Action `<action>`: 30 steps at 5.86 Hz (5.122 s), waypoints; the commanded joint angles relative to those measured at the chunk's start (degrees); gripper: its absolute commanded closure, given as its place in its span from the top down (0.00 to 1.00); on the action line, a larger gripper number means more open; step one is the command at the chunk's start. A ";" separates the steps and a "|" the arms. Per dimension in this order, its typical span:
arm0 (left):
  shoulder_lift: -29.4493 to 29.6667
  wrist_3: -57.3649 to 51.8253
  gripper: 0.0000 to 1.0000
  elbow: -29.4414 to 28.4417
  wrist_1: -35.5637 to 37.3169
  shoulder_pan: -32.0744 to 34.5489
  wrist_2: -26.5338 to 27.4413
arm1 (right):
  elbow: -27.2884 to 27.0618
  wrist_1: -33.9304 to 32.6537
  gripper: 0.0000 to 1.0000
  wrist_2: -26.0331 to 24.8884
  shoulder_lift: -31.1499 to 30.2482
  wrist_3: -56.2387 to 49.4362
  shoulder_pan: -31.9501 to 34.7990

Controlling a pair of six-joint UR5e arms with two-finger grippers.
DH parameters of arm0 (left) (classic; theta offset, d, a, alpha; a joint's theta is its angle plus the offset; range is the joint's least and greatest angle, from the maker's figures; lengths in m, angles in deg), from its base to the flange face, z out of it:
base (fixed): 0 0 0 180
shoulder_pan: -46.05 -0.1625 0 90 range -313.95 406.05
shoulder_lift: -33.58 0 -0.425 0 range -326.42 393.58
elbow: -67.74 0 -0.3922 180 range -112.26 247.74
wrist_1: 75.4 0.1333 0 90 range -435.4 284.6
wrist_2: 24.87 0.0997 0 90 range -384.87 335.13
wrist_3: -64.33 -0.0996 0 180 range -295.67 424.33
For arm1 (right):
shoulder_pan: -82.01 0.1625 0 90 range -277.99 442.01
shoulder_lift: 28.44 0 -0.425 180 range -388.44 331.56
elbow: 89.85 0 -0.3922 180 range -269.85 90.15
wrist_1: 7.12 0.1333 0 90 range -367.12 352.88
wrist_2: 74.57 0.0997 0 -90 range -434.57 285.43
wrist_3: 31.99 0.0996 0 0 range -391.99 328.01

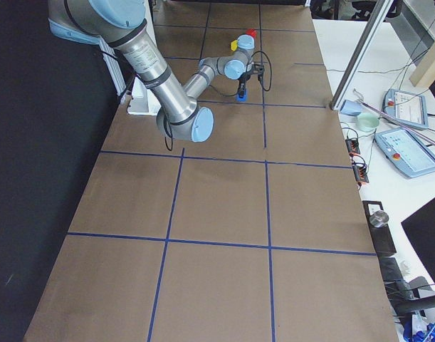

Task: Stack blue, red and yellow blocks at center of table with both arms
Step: 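Carry the blue cube with the right gripper to the table center, then open the right gripper to release the blue cube at center, then raise the right gripper away while the left gripper grasps the red cube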

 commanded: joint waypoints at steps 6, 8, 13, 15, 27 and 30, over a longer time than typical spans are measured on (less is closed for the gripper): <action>0.05 0.15 1.00 -0.52 -0.06 -0.17 -1.34 | 2.02 -0.52 0.65 -2.93 -0.07 -2.52 -2.48; 0.66 6.53 1.00 0.00 -2.59 -3.31 -0.99 | 0.02 -0.96 1.00 -2.75 0.28 -3.83 -1.61; 6.26 19.60 1.00 -1.31 -21.95 -27.64 7.97 | -30.83 -4.57 1.00 8.49 -27.02 -15.06 12.27; 5.77 19.84 1.00 -1.83 -24.30 -30.67 16.20 | -32.08 -4.48 1.00 9.89 -30.73 -19.47 14.39; 13.23 16.14 1.00 -24.86 -28.27 -21.62 11.14 | -32.26 -4.48 1.00 9.55 -31.01 -19.31 14.04; 14.55 16.23 0.21 -25.39 -28.01 -21.97 10.96 | -32.26 -4.48 1.00 9.46 -31.10 -19.22 14.04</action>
